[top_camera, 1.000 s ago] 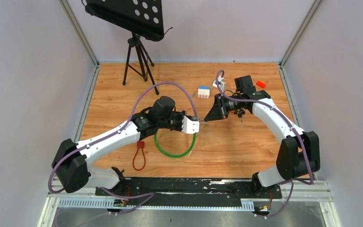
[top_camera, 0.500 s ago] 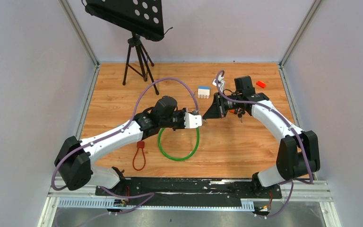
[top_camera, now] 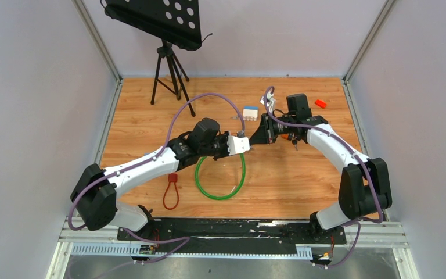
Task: Unlock with the key
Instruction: Unlock the lock.
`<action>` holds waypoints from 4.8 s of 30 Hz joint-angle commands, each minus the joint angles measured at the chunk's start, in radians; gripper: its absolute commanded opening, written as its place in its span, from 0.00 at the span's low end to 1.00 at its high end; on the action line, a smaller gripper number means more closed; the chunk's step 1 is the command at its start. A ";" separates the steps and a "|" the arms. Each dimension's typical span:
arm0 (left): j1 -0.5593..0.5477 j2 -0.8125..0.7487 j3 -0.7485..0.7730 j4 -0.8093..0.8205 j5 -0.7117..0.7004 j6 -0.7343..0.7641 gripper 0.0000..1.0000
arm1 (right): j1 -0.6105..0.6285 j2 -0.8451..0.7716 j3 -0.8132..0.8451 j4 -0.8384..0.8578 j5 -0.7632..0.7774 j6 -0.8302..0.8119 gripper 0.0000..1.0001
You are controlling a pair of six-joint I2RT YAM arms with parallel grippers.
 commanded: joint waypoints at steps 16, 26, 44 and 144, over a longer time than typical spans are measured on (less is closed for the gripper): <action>-0.006 -0.031 0.006 0.089 0.045 0.071 0.36 | 0.021 -0.056 0.037 0.020 -0.019 -0.013 0.00; -0.005 0.011 0.023 0.049 0.015 0.108 0.53 | 0.019 -0.077 0.035 0.002 -0.021 -0.020 0.00; 0.008 0.124 0.126 -0.012 0.058 0.109 0.00 | 0.019 -0.071 0.015 0.022 -0.027 0.013 0.00; 0.035 -0.032 0.108 -0.227 0.361 0.193 0.00 | 0.423 -0.496 -0.138 -0.063 0.376 -0.717 0.07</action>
